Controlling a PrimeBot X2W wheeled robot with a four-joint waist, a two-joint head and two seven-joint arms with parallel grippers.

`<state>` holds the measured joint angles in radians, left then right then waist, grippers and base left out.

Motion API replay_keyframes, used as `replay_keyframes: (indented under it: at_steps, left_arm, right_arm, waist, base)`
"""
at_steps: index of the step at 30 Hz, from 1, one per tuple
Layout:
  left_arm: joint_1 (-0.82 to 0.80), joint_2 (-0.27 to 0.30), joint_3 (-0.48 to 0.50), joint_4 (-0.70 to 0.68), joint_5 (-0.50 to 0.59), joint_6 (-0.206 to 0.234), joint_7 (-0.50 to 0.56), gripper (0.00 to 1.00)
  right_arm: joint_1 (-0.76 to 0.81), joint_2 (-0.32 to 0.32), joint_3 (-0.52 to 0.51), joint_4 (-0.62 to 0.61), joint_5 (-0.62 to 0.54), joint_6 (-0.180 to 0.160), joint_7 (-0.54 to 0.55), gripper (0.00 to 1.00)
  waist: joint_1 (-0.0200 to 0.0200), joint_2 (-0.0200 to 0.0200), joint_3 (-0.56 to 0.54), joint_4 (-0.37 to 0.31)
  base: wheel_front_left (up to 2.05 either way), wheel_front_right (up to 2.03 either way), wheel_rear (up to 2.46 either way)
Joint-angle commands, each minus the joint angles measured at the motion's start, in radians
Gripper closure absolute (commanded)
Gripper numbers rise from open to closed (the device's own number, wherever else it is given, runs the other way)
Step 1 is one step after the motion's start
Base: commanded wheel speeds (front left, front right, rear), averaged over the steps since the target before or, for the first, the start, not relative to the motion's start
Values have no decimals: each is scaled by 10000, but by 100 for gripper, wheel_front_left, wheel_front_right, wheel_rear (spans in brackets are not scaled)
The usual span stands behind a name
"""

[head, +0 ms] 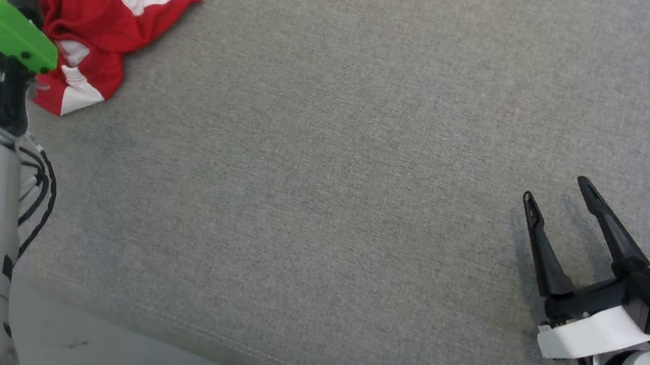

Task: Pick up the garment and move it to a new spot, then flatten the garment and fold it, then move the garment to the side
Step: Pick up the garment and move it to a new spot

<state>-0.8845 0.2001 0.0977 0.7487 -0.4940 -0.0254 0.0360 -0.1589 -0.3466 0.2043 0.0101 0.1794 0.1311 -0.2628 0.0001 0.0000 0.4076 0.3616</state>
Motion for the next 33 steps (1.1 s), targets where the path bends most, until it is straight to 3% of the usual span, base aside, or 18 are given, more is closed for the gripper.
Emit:
replay_keyframes:
  at_steps: [1,14,18,22,33]
  left_arm:
    - [-582,162,-138,404,78,-84,356,0]
    - [-2799,170,451,3333,-1104,-20,2074,0]
    - [-3045,403,485,4077,-1107,136,2094,0]
    - [-3051,395,233,4632,-915,24,2159,0]
    - [-2986,334,-11,5204,-860,37,1723,0]
  right_arm:
    - [-201,-95,-72,-100,-37,-9,-32,0]
    - [-860,-512,196,-356,110,-9,-32,0]
    - [-922,-524,165,-423,134,-9,-32,0]
    - [-820,-509,54,-476,120,-9,-32,0]
    - [-967,-496,60,-600,85,-9,-15,0]
  waist:
    - [-1,0,767,-464]
    - [-1,0,1427,-946]
    - [-1,0,1563,-1161]
    - [-1,0,1695,-1251]
    - [-1,0,2167,-1363]
  base:
    - [0,0,0]
    - [0,0,0]
    - [0,0,0]
    - [0,0,0]
    - [0,0,0]
